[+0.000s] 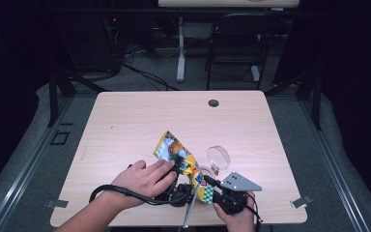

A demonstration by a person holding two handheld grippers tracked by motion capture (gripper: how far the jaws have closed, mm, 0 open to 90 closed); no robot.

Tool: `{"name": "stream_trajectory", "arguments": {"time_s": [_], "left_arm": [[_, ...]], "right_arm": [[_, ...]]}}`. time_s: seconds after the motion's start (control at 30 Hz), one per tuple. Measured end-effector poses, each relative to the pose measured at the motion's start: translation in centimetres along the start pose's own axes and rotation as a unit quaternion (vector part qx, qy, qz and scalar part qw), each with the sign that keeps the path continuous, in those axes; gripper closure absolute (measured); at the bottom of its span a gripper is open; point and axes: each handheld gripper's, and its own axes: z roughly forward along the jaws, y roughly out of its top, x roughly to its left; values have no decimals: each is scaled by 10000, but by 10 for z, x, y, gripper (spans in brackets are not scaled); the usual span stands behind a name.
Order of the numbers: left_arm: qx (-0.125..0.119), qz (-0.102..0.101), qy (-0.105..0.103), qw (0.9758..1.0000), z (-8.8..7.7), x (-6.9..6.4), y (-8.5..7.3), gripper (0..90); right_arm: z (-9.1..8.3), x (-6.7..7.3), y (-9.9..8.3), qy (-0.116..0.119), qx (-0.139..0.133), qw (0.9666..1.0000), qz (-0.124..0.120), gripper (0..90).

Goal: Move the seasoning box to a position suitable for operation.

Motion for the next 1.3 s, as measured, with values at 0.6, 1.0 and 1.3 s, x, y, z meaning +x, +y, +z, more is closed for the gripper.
{"name": "stream_trajectory", "arguments": {"time_s": [0.6,1.0,1.3], "left_arm": [[-15,56,19,10000,-1,3,3,848],[20,96,-3,10000,0,3,2,848],[13,177,19,9998,1,6,3,848]], "right_arm": [[-3,1,0,37,36,10000,47,773],[1,2,0,71,12,10000,67,777],[1,0,0,63,5,9999,79,778]]}}
